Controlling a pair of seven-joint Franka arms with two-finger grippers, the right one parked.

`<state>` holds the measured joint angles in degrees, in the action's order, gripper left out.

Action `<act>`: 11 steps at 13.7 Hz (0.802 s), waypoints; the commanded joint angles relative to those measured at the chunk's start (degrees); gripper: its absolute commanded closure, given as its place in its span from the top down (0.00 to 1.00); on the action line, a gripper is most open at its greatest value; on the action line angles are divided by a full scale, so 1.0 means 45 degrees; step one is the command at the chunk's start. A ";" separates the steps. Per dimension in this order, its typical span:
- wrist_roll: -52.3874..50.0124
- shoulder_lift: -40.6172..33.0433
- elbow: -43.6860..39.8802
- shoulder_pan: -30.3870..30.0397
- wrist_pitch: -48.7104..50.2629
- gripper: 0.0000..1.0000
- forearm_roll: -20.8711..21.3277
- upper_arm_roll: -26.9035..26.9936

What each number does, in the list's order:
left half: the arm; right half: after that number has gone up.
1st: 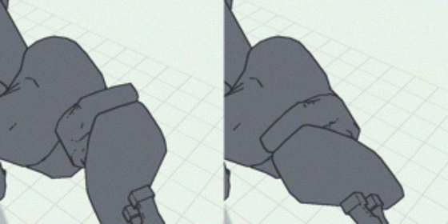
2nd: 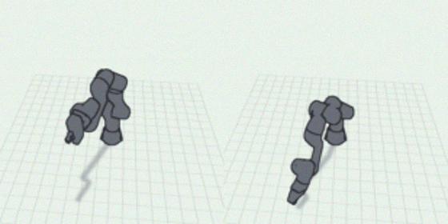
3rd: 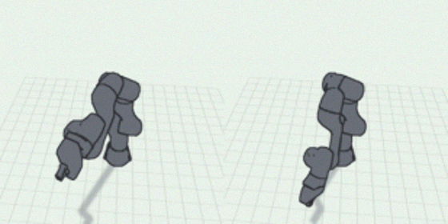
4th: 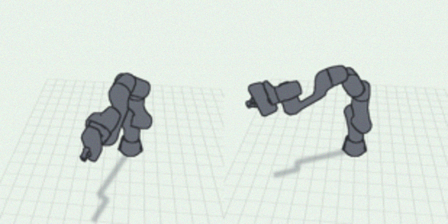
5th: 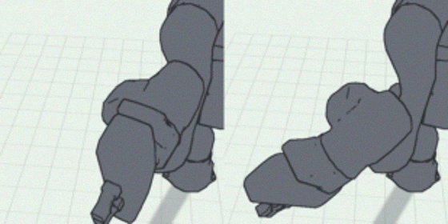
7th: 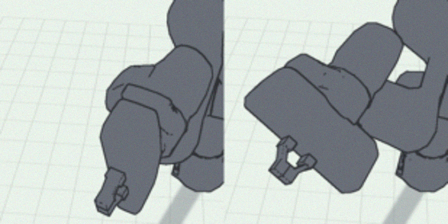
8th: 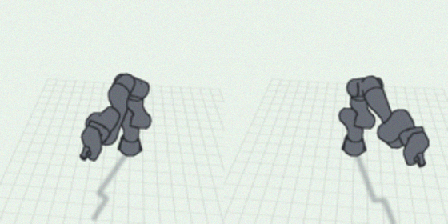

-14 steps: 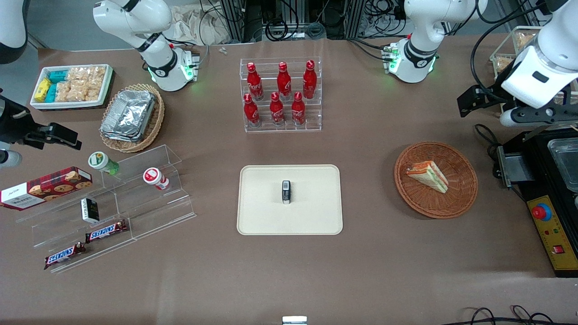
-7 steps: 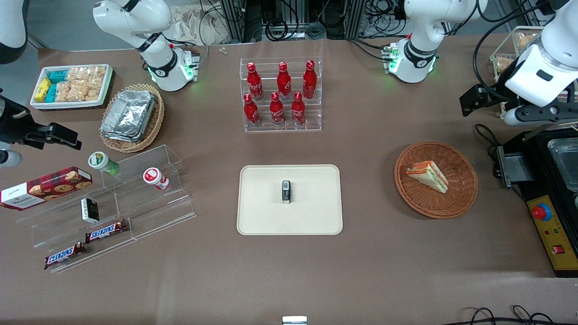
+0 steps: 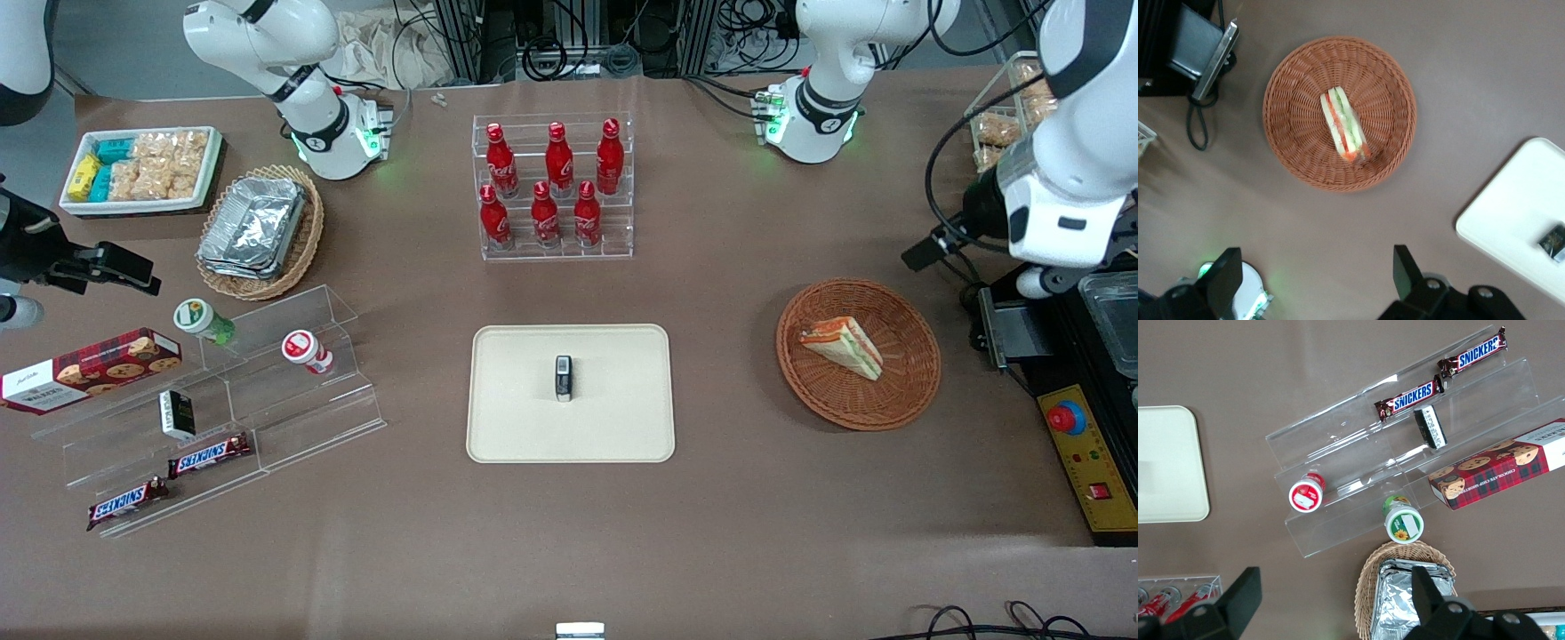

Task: Place sandwich from basket to tray
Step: 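Move the left gripper down over the sandwich in the wicker basket, then lower the left gripper and close it on the wrapped sandwich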

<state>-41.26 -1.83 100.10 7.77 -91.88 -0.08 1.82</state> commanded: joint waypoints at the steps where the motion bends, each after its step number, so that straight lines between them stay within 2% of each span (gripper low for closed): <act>1: -0.0401 -0.1350 0.3585 0.0089 -0.2969 1.00 -0.0178 0.0669; 5: -0.1397 -0.0652 0.6541 0.0148 -0.7659 1.00 -0.0410 0.0690; 11: -0.1495 0.2064 0.7090 0.0246 -1.0885 1.00 -0.0920 0.0612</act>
<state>-46.77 5.02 130.67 8.39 -136.46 -3.59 4.46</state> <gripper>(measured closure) 0.000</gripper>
